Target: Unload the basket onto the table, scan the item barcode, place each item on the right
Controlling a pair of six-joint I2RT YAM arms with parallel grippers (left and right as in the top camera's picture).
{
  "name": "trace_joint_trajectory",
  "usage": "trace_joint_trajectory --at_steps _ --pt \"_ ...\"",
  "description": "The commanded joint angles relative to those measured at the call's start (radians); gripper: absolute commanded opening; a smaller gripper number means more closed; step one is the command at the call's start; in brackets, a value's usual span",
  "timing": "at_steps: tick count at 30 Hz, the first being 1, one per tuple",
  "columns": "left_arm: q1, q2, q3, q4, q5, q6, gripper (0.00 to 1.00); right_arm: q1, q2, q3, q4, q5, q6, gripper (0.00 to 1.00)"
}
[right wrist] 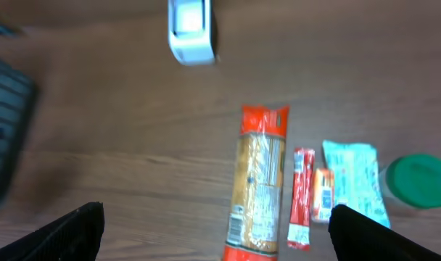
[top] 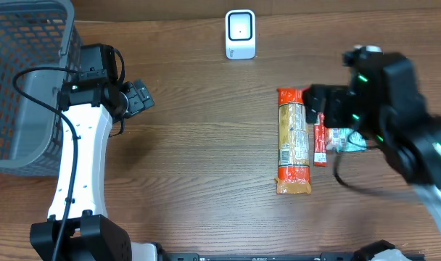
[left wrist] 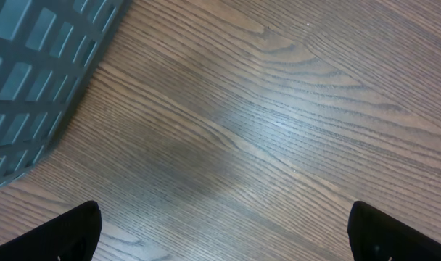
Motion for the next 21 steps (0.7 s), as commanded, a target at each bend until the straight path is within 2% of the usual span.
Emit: trace_joint_trajectory --at_steps 1,7,15,19,21 --pt "0.0 0.007 -0.003 0.0 -0.003 0.011 1.0 -0.006 -0.136 0.005 0.002 0.002 -0.001 1.0" --pt "0.0 0.007 -0.003 0.0 -0.003 0.011 1.0 -0.018 -0.317 0.005 -0.03 0.002 -0.001 1.0" --pt "0.0 0.007 -0.003 0.0 -0.003 0.011 1.0 -0.113 -0.555 -0.017 -0.047 0.002 -0.052 1.0" --pt "0.0 0.007 -0.003 0.0 -0.003 0.011 1.0 -0.166 -0.688 -0.118 -0.018 0.002 -0.1 1.0" --pt "0.0 0.007 -0.003 0.0 -0.003 0.011 1.0 -0.196 -0.777 -0.222 0.024 0.003 -0.108 1.0"
